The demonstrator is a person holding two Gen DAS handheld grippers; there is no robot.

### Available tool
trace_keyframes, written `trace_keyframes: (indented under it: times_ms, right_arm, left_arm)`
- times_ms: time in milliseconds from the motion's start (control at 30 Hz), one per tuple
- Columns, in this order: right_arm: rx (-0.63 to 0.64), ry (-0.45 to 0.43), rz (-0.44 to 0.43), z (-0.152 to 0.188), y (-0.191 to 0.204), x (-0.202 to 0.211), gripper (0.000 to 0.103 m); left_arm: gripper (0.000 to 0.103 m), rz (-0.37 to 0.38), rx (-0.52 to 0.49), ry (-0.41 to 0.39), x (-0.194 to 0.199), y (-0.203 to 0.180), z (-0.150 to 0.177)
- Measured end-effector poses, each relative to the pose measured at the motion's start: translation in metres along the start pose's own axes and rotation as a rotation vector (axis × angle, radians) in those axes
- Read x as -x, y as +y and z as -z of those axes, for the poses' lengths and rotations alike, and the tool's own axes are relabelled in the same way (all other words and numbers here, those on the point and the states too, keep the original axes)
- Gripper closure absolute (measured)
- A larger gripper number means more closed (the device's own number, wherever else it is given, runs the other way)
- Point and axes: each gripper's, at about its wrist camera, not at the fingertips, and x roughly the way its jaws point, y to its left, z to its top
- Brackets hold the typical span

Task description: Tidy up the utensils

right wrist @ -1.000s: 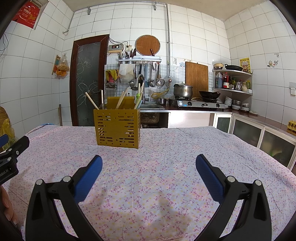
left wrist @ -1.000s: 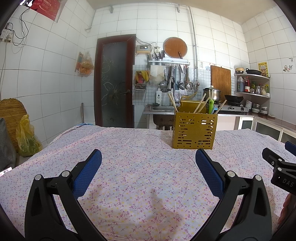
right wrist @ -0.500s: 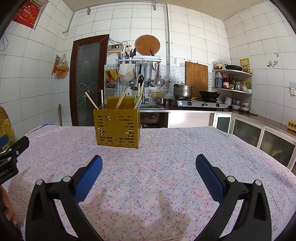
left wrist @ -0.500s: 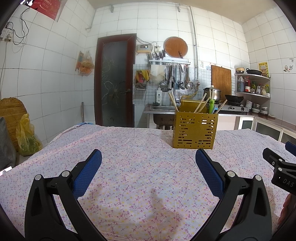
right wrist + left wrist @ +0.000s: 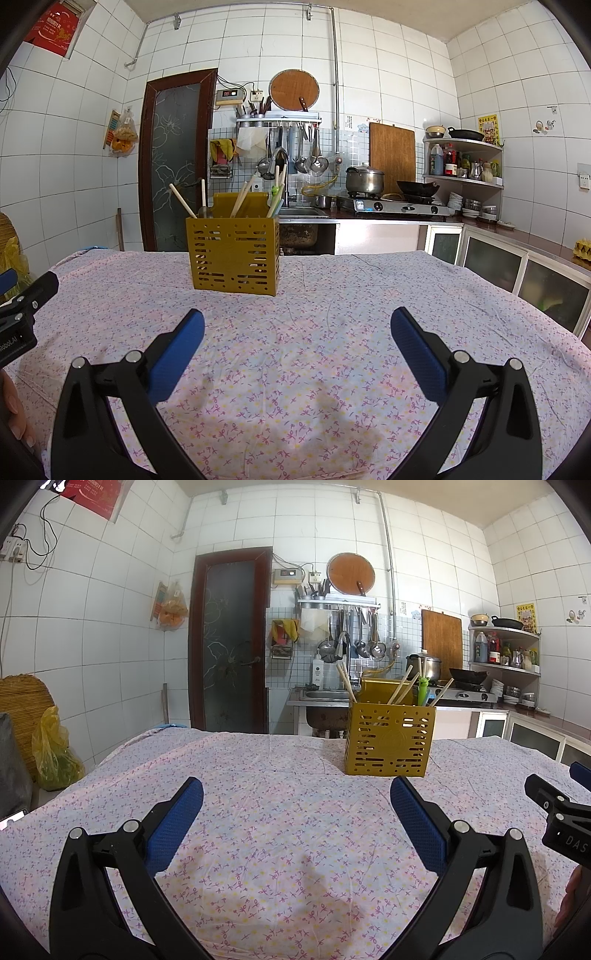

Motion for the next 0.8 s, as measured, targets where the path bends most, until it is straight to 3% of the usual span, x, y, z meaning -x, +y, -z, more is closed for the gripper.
trace_keyframes:
  times_ms: [800]
  right_arm:
    - [0.0,-0.001,0.0,-0.0002,-0.0005,0.0002,0.004]
  left_arm:
    - [0.005,0.001,0.001,-0.002,0.0028,-0.0046,0.0016]
